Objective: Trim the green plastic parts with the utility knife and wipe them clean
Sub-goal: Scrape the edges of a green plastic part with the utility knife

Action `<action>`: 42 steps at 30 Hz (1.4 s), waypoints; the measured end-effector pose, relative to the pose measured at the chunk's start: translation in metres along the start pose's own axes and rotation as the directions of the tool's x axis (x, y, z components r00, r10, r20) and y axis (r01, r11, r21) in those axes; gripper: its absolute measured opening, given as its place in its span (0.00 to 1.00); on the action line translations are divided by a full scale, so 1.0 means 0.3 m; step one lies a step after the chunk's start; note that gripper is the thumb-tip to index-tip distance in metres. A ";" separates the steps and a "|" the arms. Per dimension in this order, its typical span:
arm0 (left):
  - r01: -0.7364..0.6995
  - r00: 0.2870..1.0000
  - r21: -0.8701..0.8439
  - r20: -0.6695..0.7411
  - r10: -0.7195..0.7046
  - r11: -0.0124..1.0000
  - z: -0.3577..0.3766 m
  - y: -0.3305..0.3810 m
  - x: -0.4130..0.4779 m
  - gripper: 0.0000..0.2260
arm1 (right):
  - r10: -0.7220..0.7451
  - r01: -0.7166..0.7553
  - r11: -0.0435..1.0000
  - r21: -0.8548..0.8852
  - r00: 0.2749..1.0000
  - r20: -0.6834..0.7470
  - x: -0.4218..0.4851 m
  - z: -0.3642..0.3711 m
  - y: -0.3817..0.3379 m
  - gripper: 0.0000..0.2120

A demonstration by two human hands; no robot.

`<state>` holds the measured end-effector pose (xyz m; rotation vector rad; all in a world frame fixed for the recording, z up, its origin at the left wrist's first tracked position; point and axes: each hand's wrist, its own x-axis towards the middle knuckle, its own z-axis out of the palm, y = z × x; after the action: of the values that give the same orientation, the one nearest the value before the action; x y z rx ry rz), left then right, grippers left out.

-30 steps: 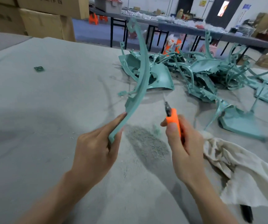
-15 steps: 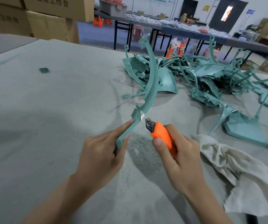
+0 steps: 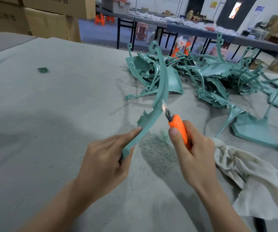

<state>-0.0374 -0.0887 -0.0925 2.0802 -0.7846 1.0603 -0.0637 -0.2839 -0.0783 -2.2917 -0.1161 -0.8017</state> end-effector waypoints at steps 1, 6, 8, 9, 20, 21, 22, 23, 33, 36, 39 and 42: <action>-0.009 1.000 -0.014 0.020 0.009 1.000 0.003 0.001 -0.004 0.14 | 0.019 -0.019 1.000 -0.009 1.000 -0.023 0.008 -0.008 0.010 0.19; 0.068 0.998 -0.045 0.017 -0.067 0.997 0.001 0.025 0.008 0.12 | -0.061 0.062 0.996 0.064 0.998 -0.007 0.007 -0.019 0.018 0.19; 0.118 0.993 -0.036 0.011 -0.118 0.992 -0.010 0.030 0.022 0.18 | -0.106 0.101 0.991 0.082 0.993 0.058 -0.004 -0.004 0.004 0.21; 0.123 0.992 -0.038 0.010 -0.122 0.992 -0.012 0.030 0.023 0.19 | -0.118 0.112 0.990 0.087 0.990 0.074 -0.007 0.001 0.000 0.22; -0.032 0.999 -0.069 0.034 0.034 0.997 0.000 0.008 -0.012 0.15 | -0.028 0.029 0.998 0.058 0.999 -0.022 0.018 -0.021 0.023 0.19; -0.037 0.998 -0.079 0.043 0.040 0.996 0.000 0.009 -0.013 0.16 | -0.027 0.028 0.998 0.057 0.999 -0.027 0.019 -0.024 0.027 0.18; -0.043 0.997 -0.088 0.057 0.049 0.995 -0.002 0.009 -0.012 0.16 | -0.028 0.030 0.998 0.054 0.999 -0.033 0.020 -0.027 0.032 0.17; -0.052 0.996 -0.096 0.072 0.059 0.994 -0.004 0.010 -0.009 0.17 | -0.025 0.027 0.998 0.049 0.999 -0.041 0.023 -0.028 0.037 0.17; -0.074 0.955 -0.272 0.256 0.147 0.959 -0.006 0.007 -0.006 0.19 | 0.350 -0.243 0.908 0.342 0.888 -0.299 0.099 -0.141 0.156 0.27; -0.039 0.941 -0.269 0.314 0.125 0.962 -0.001 -0.003 -0.001 0.18 | 0.525 -0.260 0.618 0.742 0.839 -0.144 0.105 -0.179 0.156 0.26; -0.032 0.919 -0.269 0.371 0.134 0.963 -0.006 -0.029 0.018 0.15 | 0.435 -0.259 0.475 0.841 0.900 0.031 0.103 -0.164 0.125 0.20; 0.069 0.962 -0.268 0.274 0.007 0.961 -0.019 -0.043 0.035 0.13 | 0.409 -0.289 0.490 0.822 0.909 0.076 0.100 -0.135 0.091 0.06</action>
<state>-0.0252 -0.0787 -0.0848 2.0100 -0.9709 0.6111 -0.0525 -0.3347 -0.0541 -1.2753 0.0439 -0.5032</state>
